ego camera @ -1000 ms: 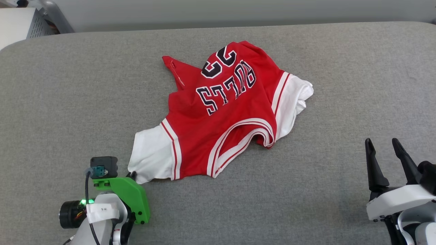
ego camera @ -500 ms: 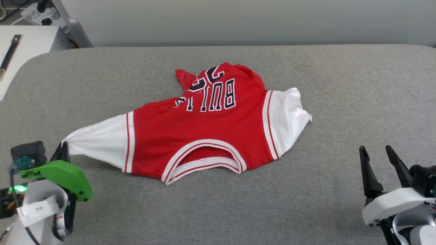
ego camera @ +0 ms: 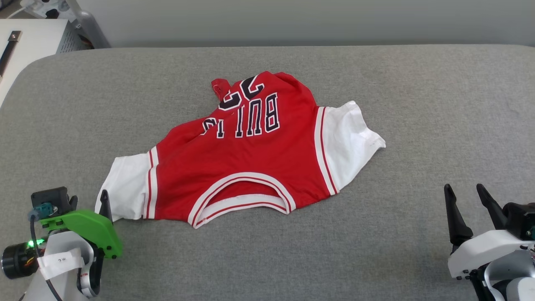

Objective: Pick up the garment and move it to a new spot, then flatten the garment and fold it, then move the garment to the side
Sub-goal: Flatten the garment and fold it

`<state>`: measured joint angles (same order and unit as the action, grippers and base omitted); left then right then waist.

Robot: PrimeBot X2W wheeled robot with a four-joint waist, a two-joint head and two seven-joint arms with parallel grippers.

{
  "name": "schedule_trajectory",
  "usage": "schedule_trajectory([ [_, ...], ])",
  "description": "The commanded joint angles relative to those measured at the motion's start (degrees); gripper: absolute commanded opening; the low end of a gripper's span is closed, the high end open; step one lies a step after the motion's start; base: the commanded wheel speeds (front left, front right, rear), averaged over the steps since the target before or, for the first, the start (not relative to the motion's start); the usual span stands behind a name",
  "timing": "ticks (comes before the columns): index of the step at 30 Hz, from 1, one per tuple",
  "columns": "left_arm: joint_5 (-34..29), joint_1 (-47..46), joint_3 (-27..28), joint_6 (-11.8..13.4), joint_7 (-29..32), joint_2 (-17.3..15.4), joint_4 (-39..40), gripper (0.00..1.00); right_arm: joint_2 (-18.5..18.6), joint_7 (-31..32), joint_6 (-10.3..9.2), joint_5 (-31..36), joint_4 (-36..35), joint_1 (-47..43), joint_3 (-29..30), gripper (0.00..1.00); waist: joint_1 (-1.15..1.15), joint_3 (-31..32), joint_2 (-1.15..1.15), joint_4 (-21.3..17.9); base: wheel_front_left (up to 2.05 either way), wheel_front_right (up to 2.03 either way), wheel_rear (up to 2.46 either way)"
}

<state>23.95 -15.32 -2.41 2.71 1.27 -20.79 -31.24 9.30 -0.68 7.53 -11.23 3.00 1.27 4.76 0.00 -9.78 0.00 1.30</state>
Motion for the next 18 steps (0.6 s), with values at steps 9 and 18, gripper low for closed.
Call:
schedule_trajectory([
  [9,-3.2,-0.2,-6.9,-7.1,-14.9,4.6,8.8,1.0,4.4,6.9,-0.04,-0.4,-1.7,0.3,-2.4,1.0,0.0,3.6,0.0,6.4,0.0,0.0,0.0],
  [18,-4.7,5.3,-8.5,-7.6,-16.2,7.5,20.6,1.0,13.1,26.7,-0.04,-6.9,-0.2,9.0,-8.6,1.0,0.0,2.0,0.0,12.5,0.0,0.0,0.0],
])
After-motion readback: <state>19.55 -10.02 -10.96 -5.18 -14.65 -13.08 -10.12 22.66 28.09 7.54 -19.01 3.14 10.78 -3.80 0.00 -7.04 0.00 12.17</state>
